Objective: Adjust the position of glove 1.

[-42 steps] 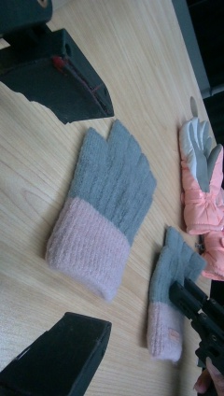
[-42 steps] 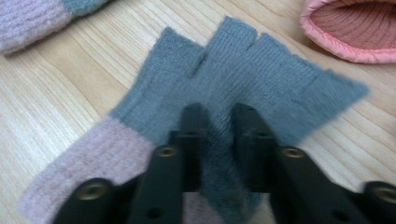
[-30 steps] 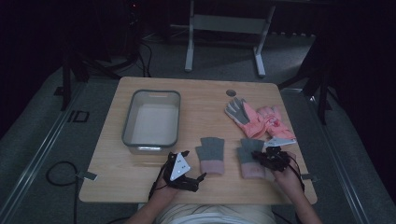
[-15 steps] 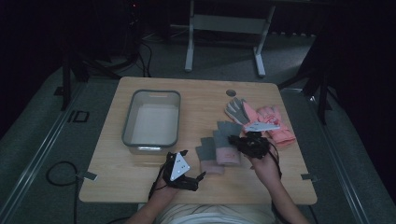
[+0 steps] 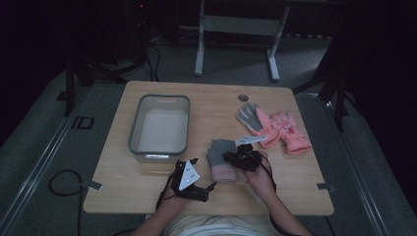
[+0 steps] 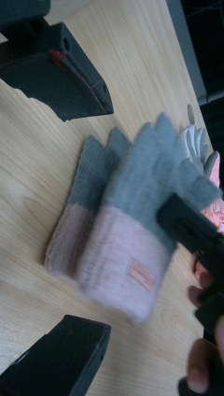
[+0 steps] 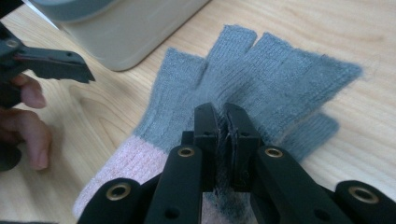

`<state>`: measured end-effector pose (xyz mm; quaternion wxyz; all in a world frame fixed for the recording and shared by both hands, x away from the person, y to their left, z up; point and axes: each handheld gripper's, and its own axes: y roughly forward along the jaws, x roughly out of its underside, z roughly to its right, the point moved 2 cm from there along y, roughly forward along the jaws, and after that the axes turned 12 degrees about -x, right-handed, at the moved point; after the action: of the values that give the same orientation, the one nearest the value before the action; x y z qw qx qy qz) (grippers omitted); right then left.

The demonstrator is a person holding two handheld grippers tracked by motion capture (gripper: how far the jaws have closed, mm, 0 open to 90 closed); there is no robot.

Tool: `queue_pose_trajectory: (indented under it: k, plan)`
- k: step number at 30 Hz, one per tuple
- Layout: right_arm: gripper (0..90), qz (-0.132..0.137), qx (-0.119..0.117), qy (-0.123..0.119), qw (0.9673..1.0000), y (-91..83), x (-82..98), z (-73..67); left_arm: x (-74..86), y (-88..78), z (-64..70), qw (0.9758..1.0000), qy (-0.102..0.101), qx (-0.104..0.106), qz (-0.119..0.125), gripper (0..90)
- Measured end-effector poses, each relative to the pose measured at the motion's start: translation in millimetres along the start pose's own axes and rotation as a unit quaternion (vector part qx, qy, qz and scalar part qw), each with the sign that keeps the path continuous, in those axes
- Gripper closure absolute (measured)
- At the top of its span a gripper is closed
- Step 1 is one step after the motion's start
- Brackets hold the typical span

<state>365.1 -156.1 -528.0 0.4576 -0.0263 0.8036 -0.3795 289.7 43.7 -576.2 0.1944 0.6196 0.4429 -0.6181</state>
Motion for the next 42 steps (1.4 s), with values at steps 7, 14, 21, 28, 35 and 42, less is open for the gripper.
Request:
queue_pose_trajectory:
  k: [7, 14, 21, 28, 35, 42]
  plan:
    - [84.4, -0.016, -0.003, 0.003, 0.9999, 11.6, 6.4, 6.9, -0.3, 0.9, 2.8, 0.9998, 0.016, -0.001, -0.011, 0.0]
    - [84.0, -0.021, -0.004, 0.005, 0.9998, 16.5, 10.2, 11.6, -0.2, 1.0, 1.3, 0.9999, 0.008, 0.003, -0.011, 0.0]
    - [81.6, -0.019, -0.002, 0.009, 0.9998, 17.6, 12.6, 14.0, -0.3, 1.4, 1.5, 0.9999, 0.01, 0.003, -0.013, 0.0]
    - [69.9, -0.024, -0.001, 0.007, 0.9997, 20.0, 17.0, 18.7, -0.6, 2.6, 1.3, 0.9997, 0.006, -0.008, -0.021, 0.0]
    - [67.3, -0.042, -0.024, -0.003, 0.9988, 18.8, 16.4, 21.2, -6.5, 0.3, 7.5, 0.9992, 0.018, 0.031, -0.017, 2.7]
    - [60.2, -0.048, -0.042, -0.018, 0.9978, 9.2, 13.2, 19.8, -17.8, 2.2, 16.3, 0.9969, 0.046, 0.061, -0.017, 2.4]
